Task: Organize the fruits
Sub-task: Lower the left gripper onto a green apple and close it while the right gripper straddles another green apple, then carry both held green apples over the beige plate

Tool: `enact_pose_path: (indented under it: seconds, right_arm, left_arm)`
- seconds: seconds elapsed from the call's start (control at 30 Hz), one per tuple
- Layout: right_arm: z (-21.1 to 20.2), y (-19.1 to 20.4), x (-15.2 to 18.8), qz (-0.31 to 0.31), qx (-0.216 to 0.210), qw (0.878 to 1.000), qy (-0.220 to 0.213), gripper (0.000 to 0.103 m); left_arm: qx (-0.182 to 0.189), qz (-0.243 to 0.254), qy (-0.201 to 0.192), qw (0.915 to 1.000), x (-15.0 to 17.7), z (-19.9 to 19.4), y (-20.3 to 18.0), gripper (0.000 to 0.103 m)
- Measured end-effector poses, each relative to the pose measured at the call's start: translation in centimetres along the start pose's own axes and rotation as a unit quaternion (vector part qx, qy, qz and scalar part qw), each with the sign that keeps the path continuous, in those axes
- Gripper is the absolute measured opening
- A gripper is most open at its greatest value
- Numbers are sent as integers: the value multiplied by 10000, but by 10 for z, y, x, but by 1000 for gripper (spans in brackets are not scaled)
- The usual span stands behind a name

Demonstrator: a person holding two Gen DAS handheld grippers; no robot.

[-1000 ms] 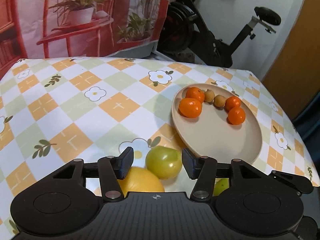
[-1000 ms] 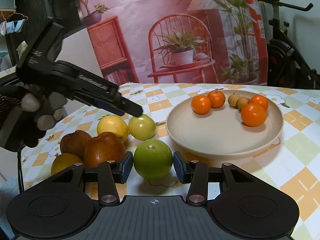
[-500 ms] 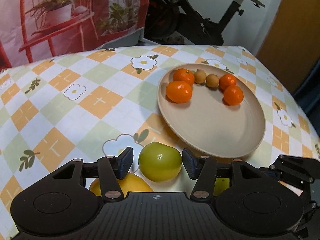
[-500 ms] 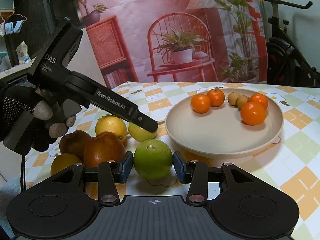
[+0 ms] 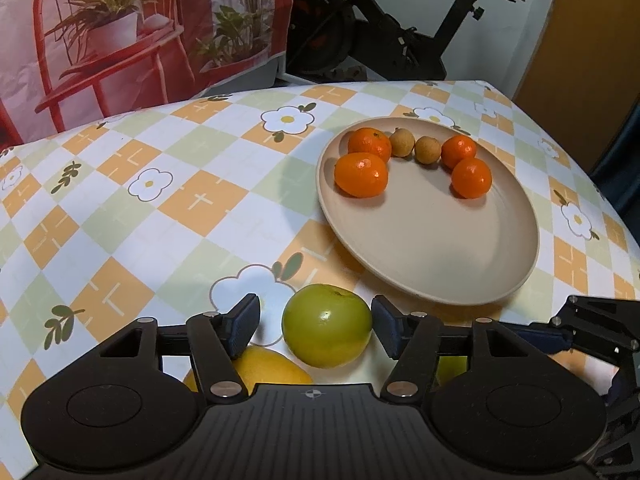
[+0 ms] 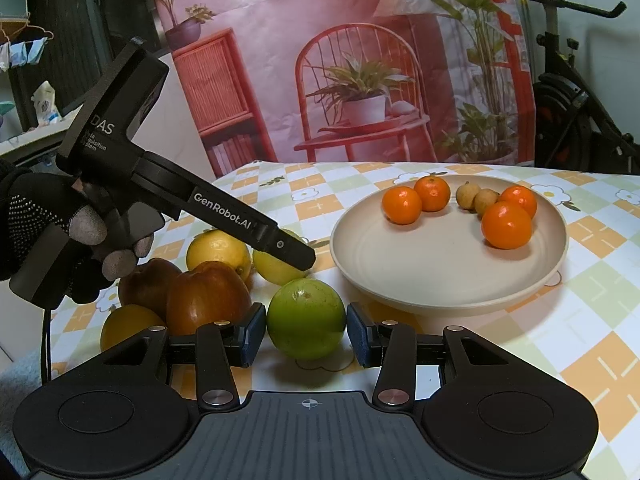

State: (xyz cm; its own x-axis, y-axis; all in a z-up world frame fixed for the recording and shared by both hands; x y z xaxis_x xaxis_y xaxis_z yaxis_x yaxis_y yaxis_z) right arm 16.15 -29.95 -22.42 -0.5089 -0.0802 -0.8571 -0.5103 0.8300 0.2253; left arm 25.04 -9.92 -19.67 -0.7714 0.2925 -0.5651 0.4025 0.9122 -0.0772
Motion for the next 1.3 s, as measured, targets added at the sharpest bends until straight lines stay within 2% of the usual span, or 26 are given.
enact_pose_path:
  seconds: [0.3, 0.6, 0.73, 0.97, 1.3]
  right_arm:
    - [1, 0, 2, 7, 0, 10000, 19, 41]
    - [2, -1, 2, 6, 0, 10000, 21, 41]
    - [2, -1, 1, 10, 1, 10000, 21, 41]
    - [3, -1, 2, 7, 3, 10000, 22, 41]
    - [5, -2, 2, 14, 88, 9999, 75, 41]
  left_arm:
    - [-49, 311, 44, 9995, 3, -1, 0, 64]
    - [-339, 610, 64, 9975, 7, 1, -6, 62]
    - [-248, 496, -4, 9985, 6, -2, -3, 51]
    - [-343, 553, -60, 9979, 9, -4, -7, 51]
    - [-216, 373, -334, 9985, 7, -17, -7, 51]
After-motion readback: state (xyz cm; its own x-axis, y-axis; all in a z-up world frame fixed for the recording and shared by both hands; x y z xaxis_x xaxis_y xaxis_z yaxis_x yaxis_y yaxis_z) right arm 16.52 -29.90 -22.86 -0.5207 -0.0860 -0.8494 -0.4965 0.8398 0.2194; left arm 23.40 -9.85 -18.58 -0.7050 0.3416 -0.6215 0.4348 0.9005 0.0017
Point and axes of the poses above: each gripper's, at about its wrist camera, not at the fingertips, and z roughly the way its jaws point, y to its left, x to its underside, the point moved 3 cm from there along z, roughly the way its jaws point, and after that the axes turned 4 degrees about -z, right-handed, at the moved point
